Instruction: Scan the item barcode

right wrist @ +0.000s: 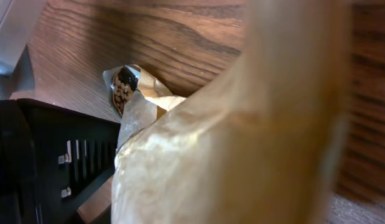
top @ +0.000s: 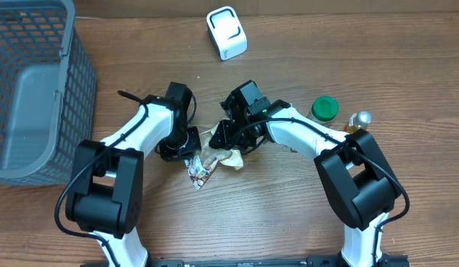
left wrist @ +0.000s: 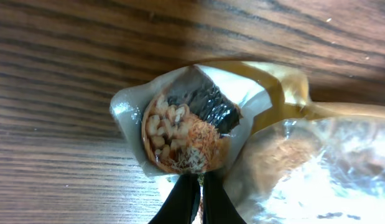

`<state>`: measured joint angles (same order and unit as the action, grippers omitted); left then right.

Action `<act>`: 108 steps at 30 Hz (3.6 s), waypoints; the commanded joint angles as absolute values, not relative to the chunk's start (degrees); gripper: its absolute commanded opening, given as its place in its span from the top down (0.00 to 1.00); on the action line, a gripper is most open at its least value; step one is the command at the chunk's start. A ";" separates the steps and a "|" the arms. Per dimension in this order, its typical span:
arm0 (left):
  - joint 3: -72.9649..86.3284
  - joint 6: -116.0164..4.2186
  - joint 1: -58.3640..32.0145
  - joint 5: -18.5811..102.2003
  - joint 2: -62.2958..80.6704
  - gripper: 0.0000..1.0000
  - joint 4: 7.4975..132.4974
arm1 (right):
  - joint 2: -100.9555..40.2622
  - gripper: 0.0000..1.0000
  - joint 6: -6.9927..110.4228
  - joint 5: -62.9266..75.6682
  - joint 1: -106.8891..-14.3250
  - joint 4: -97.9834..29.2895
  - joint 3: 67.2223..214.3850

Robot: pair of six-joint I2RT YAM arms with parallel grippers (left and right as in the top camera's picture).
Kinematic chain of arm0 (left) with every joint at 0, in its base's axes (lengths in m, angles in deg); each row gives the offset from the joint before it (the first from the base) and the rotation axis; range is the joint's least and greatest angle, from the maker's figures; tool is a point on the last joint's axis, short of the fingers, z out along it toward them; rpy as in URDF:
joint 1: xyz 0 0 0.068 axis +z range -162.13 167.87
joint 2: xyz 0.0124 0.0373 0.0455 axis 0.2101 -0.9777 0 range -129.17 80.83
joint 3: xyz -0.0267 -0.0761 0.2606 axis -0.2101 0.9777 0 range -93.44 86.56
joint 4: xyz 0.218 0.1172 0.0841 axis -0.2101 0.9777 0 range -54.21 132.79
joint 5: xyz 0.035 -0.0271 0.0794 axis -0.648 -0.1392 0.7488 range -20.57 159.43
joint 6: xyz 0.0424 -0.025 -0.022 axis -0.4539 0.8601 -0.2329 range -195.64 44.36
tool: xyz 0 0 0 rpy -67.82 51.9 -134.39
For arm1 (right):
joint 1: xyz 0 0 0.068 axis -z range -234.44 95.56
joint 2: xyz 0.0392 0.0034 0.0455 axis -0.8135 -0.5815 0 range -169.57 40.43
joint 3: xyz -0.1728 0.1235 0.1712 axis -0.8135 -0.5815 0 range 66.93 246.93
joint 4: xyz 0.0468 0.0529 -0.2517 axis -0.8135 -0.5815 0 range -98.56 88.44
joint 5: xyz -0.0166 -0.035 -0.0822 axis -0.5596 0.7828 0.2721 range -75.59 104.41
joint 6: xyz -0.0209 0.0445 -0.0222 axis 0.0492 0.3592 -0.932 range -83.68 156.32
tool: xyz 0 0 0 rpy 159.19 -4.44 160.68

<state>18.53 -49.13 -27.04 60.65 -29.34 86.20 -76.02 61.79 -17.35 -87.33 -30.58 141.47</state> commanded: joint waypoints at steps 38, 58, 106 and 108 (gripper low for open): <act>-5.43 -50.80 -14.43 72.98 -29.95 0.00 100.87 | -75.32 0.96 61.42 -18.91 -87.68 -30.60 141.14; -5.43 -50.80 -14.43 72.98 -29.95 0.00 100.87 | -75.32 0.96 61.44 -18.93 -87.68 -30.53 141.14; -5.43 -50.80 -14.41 72.96 -29.95 0.00 99.86 | -75.32 0.96 61.46 -18.91 -87.68 -30.51 141.19; -5.43 -50.80 -14.41 72.98 -29.95 0.00 99.84 | -75.32 0.95 61.46 -18.93 -87.68 -30.53 141.19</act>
<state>-4.66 -50.36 -14.28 72.10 -30.82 100.06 -76.02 61.75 -18.40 -87.48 -30.75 141.47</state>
